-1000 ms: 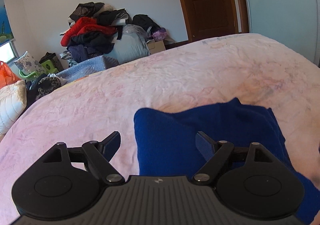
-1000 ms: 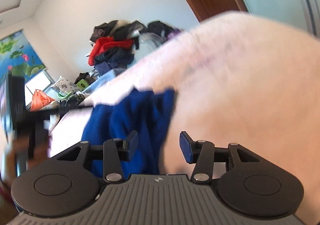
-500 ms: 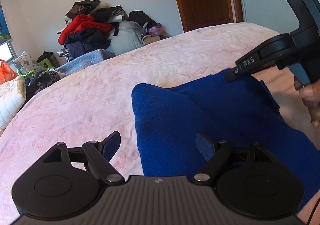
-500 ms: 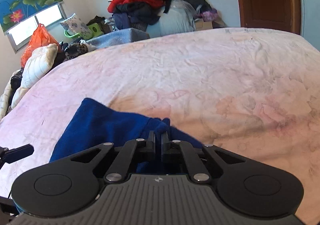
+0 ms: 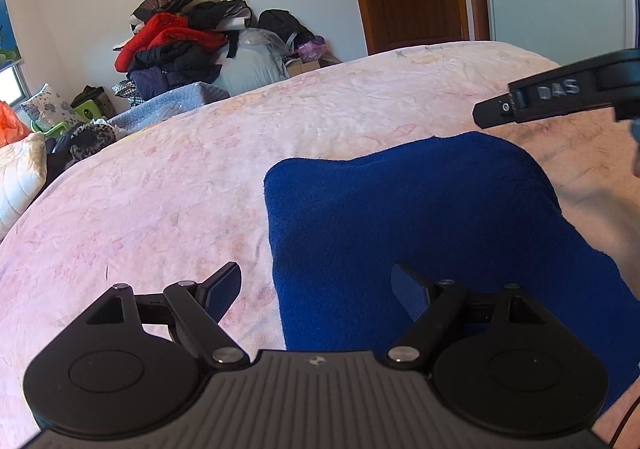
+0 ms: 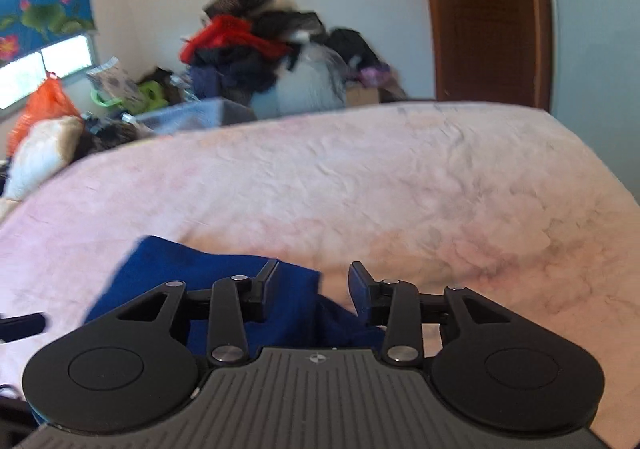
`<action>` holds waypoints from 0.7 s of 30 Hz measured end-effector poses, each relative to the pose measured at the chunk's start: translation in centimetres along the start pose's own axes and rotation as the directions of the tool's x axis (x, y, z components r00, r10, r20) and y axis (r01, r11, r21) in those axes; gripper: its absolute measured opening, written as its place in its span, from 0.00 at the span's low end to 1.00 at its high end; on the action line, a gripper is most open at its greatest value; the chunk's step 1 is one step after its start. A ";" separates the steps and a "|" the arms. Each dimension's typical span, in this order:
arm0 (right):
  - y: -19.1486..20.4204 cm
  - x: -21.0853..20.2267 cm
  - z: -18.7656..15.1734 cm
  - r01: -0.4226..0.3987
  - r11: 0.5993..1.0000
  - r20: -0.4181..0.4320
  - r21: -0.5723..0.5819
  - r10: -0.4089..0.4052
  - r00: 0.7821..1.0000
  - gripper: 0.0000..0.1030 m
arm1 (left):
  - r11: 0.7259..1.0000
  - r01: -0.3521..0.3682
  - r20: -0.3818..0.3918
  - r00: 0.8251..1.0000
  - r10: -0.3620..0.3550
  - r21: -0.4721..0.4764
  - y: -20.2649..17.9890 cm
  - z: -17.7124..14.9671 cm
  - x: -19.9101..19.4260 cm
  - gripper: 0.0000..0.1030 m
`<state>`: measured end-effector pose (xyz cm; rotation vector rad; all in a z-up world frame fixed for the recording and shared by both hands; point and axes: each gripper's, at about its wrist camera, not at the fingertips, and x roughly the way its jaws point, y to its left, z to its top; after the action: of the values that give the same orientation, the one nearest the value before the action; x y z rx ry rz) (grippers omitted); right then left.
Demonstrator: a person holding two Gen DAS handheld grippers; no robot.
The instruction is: Fold small clothes
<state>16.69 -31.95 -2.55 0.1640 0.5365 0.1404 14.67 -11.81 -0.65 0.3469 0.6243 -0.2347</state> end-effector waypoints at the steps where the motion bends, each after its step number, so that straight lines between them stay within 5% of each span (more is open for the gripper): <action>1: 0.5 -0.6 -0.2 -0.045 0.999 -0.012 -0.016 0.045 0.999 0.48 | 1.000 -0.002 0.000 1.000 0.002 0.001 -0.1 0.0 0.0 0.80; 4: 1.3 -0.7 -1.3 -0.131 0.991 -0.101 -0.024 0.128 0.987 0.49 | 1.000 -0.001 -0.001 1.000 0.001 0.003 -0.4 -0.1 -0.2 0.80; 7: 1.3 0.3 -2.8 -0.055 0.997 -0.168 -0.052 0.045 0.985 0.49 | 1.000 0.006 -0.005 1.000 -0.006 0.005 -0.4 -0.4 -0.4 0.80; 14: 1.7 -3.7 -4.4 -0.031 0.999 -0.073 -0.028 0.029 0.997 0.52 | 1.000 0.017 -0.015 1.000 -0.017 -0.006 -0.2 -1.0 -0.8 0.80; 21: 0.5 -3.2 -7.5 -0.024 0.999 -0.166 0.038 0.030 0.986 0.57 | 0.999 0.029 -0.025 0.999 -0.028 0.017 -0.3 -2.2 -1.5 0.80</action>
<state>10.02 -31.16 -7.17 0.1962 0.7038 0.1723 12.23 -11.09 -1.46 0.3587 0.6519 -0.2638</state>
